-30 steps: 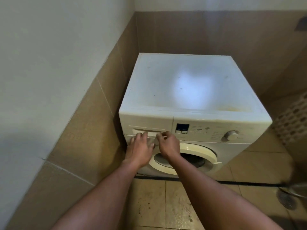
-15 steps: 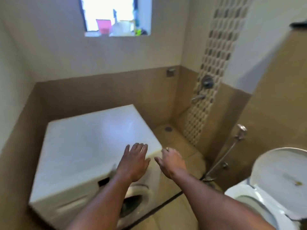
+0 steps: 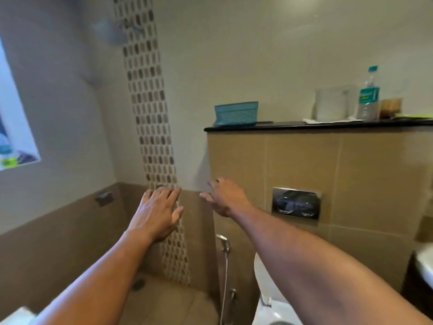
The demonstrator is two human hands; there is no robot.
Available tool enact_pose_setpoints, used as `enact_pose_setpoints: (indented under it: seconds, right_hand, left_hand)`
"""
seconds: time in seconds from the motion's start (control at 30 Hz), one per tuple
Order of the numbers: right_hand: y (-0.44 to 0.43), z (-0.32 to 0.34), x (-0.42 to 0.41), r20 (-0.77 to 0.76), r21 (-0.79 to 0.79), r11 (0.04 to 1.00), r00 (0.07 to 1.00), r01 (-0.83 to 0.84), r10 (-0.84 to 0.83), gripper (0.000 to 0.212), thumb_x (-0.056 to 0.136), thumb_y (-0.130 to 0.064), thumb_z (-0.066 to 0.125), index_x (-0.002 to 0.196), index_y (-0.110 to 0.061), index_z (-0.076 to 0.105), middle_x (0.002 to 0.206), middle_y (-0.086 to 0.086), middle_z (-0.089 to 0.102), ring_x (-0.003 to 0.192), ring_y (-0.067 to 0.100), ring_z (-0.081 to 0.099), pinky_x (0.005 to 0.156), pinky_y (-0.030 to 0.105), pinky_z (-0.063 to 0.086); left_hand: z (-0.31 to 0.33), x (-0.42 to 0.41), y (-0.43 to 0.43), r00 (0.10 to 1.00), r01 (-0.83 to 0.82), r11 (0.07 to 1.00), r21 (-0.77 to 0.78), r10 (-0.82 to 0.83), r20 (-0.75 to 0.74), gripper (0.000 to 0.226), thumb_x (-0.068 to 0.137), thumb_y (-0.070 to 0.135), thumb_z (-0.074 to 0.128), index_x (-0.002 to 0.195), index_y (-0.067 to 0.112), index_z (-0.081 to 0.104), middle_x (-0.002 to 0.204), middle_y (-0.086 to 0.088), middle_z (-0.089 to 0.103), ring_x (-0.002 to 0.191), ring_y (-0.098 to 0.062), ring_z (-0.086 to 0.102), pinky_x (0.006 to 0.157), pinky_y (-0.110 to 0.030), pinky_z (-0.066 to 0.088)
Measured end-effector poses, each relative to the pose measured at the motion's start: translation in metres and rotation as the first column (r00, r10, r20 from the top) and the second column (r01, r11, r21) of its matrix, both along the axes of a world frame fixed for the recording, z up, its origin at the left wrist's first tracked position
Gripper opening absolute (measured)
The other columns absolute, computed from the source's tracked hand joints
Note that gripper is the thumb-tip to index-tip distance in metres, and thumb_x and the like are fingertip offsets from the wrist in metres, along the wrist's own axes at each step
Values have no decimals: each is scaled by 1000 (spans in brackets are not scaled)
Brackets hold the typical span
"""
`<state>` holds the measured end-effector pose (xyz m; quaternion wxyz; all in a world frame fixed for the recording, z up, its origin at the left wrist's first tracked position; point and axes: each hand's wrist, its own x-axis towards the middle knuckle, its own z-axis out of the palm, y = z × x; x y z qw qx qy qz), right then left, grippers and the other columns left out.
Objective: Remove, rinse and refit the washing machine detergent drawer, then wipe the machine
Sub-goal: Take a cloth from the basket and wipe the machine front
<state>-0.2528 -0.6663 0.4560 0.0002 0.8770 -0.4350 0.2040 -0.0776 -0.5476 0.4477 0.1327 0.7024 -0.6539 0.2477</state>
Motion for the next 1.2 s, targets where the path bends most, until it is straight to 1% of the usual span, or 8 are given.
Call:
enact_pose_setpoints:
  seconds: [0.27,0.57,0.73,0.8,0.9,1.0,1.07,1.2]
  right_hand:
    - [-159,97,-48,88,-292,954,995,72,-48,60,96,-56,42,140,-15,43,137,12,52,126,31,48,99,46,45]
    - [-366,171,-81,226,-288,951,973,111,-45,68,96,-56,45,149,-17,29,147,11,44,134,28,40,103,42,40]
    - [-444,167,-68,415,-200,972,909,124,-30,90,86,-66,56,152,-16,19,149,12,42,135,28,41,105,42,42]
    - [-465,160,-62,489,-158,979,871,127,-34,99,81,-71,58,153,-18,15,150,12,40,136,29,40,106,43,41]
    - [-487,153,-54,547,-147,981,837,128,-27,103,77,-78,55,153,-22,14,150,11,40,137,31,39,106,46,42]
    - [-499,152,-49,549,-186,975,836,122,0,98,78,-80,49,153,-27,16,147,11,43,133,31,43,103,46,44]
    - [-505,151,-47,520,-204,973,854,109,13,94,79,-81,47,152,-30,17,146,11,43,131,31,44,102,46,44]
    - [-510,150,-47,516,-242,965,856,102,39,87,78,-82,46,144,-30,28,135,8,54,120,28,52,95,45,49]
  left_hand:
    - [99,-24,-155,987,129,984,-122,-115,116,58,100,46,40,151,18,34,148,-5,46,137,-24,41,113,-45,33]
    - [182,-14,-356,989,70,980,-184,-93,-119,62,100,48,41,153,18,28,157,-5,35,142,-25,33,114,-42,31]
    - [179,1,-455,930,52,984,-171,-110,-351,61,97,55,43,143,14,47,151,-8,40,135,-27,43,108,-41,37]
    - [175,0,-482,805,30,987,-159,-118,-581,71,96,60,42,147,10,40,154,-12,37,136,-31,42,108,-44,40]
    - [169,2,-519,491,29,987,-158,-151,-858,87,93,70,36,153,7,26,157,-13,34,138,-32,39,108,-44,36]
    - [162,1,-549,267,100,962,-254,-272,-925,81,92,75,26,142,15,45,142,-8,53,119,-22,53,96,-34,40]
    - [161,-5,-560,163,120,939,-324,-340,-926,57,99,64,21,112,25,61,107,1,66,90,-9,59,75,-24,43]
    - [164,-12,-570,80,129,914,-384,-395,-915,52,100,61,25,98,24,62,98,1,69,83,-10,65,62,-26,45]
